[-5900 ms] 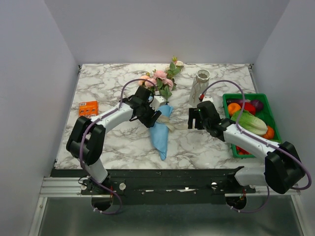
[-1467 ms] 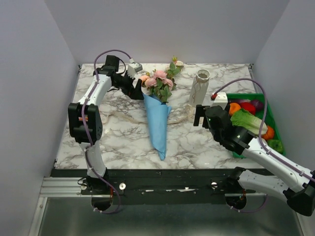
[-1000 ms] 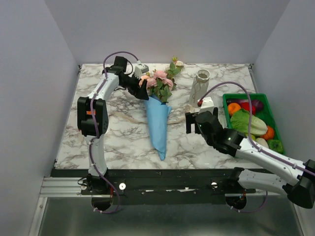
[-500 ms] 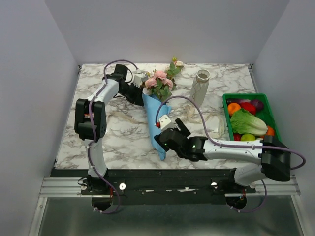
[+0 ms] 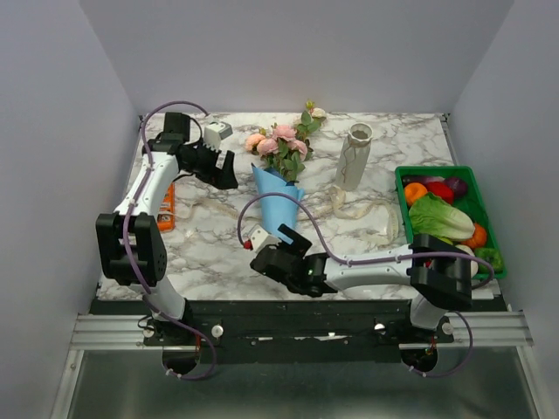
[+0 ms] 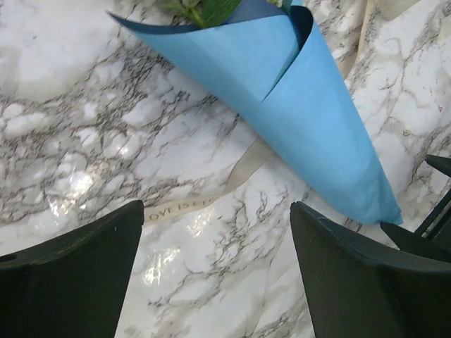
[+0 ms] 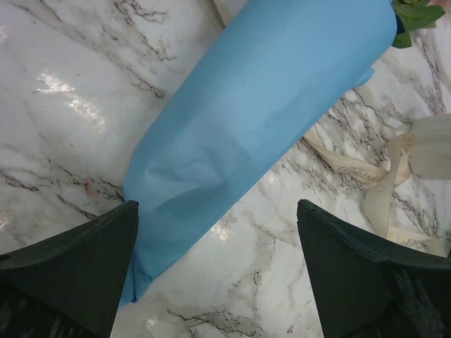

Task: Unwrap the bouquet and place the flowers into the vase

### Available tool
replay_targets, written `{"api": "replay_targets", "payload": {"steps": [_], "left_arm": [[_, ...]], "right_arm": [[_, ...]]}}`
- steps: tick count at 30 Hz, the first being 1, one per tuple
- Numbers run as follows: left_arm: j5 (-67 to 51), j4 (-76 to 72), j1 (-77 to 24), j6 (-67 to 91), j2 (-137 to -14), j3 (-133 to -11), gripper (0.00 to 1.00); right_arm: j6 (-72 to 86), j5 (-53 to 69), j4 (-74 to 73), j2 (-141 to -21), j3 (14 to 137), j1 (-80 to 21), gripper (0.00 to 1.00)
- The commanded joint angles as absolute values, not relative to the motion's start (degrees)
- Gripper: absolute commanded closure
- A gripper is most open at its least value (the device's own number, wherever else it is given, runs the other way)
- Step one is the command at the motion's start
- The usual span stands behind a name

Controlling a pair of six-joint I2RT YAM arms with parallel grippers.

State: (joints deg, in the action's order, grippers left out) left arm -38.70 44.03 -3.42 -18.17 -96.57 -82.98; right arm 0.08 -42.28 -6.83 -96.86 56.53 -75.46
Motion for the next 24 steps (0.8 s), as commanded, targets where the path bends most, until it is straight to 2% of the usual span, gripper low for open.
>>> {"api": "replay_targets", "payload": {"steps": [1,9,16,24], "left_arm": [[-38.76,47.54,0.43,-20.30,-93.26,-80.43,0.05],[-38.32,47.20,2.55,-21.62,-90.18,-76.56,0.02],[-38.76,47.46,2.99,-22.15,-86.75,-74.36,0.01],[-39.46,47.72,3.52,-22.15,-86.22,-74.00,0.01]], "right_arm": [[-0.36,-44.65,-6.85,-99.05,58.10,-78.22,0.00],[1.76,-46.57,-9.93,-101.86,59.23,-81.39,0.00],[2.37,-60.46,-12.57,-111.96,63.98,-80.60,0.00],[3.78,-69.07,-11.16,-112.77,64.51,-79.98,0.05]]}}
